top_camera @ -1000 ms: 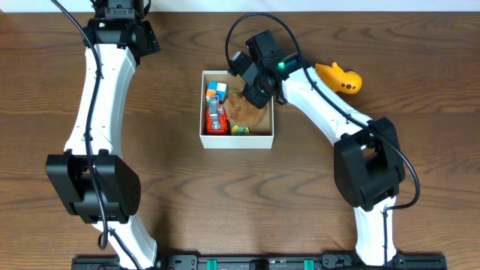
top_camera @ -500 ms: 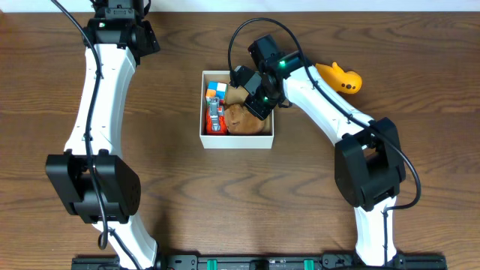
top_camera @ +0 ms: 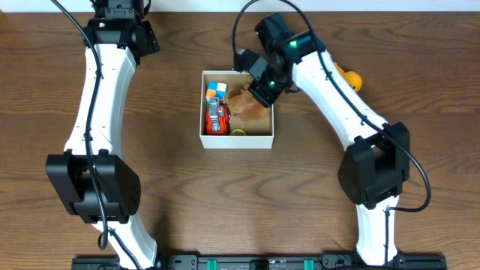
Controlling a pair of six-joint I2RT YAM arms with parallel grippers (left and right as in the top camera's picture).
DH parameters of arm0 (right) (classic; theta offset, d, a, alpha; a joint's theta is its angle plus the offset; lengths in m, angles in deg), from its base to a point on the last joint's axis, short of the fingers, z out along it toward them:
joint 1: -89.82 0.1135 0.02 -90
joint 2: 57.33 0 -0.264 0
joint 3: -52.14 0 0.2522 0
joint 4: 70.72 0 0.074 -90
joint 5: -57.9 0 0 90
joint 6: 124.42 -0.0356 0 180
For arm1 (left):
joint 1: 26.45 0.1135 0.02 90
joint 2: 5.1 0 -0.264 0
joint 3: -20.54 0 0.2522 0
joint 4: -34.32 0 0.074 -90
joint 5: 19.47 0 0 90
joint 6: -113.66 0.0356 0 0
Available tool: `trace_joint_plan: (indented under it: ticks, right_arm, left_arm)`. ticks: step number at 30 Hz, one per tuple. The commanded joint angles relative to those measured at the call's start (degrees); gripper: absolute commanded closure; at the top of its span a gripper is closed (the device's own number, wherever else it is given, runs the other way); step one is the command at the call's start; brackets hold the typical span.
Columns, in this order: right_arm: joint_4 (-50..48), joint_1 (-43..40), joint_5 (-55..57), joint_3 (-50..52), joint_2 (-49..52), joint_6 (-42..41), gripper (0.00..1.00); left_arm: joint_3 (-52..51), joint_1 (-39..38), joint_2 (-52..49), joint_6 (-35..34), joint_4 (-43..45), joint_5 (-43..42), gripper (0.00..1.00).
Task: Pack container
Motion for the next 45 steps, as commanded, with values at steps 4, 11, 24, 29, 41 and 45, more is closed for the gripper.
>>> trace_joint_plan:
  ticks: [4, 11, 24, 29, 41, 45]
  right_arm:
    - [0.2, -2.0, -0.9, -1.0, -0.7, 0.8, 0.99]
    - [-1.2, -2.0, -1.0, -1.0, -0.7, 0.9, 0.99]
    - [-10.4, -2.0, -1.0, -0.9, -0.7, 8.2, 0.99]
    - [-10.5, -2.0, -1.0, -0.9, -0.2, 9.3, 0.99]
    - [-10.6, -1.7, -6.0, -0.8, 1.0, 9.2, 0.99]
    - [-9.9, -1.7, -13.4, -0.8, 0.7, 6.9, 0.99]
  left_arm:
    - [0.3, 0.0, 0.2, -0.1, 0.0, 0.1, 0.02]
    - [0.3, 0.0, 0.2, -0.1, 0.0, 0.1, 0.02]
    - [0.3, 0.0, 0.2, -0.1, 0.0, 0.1, 0.02]
    - [0.3, 0.0, 0.2, -0.1, 0.0, 0.1, 0.02]
    - [0.3, 0.0, 0.2, -0.1, 0.0, 0.1, 0.02]
    - [0.3, 0.0, 0.2, -0.1, 0.0, 0.1, 0.02]
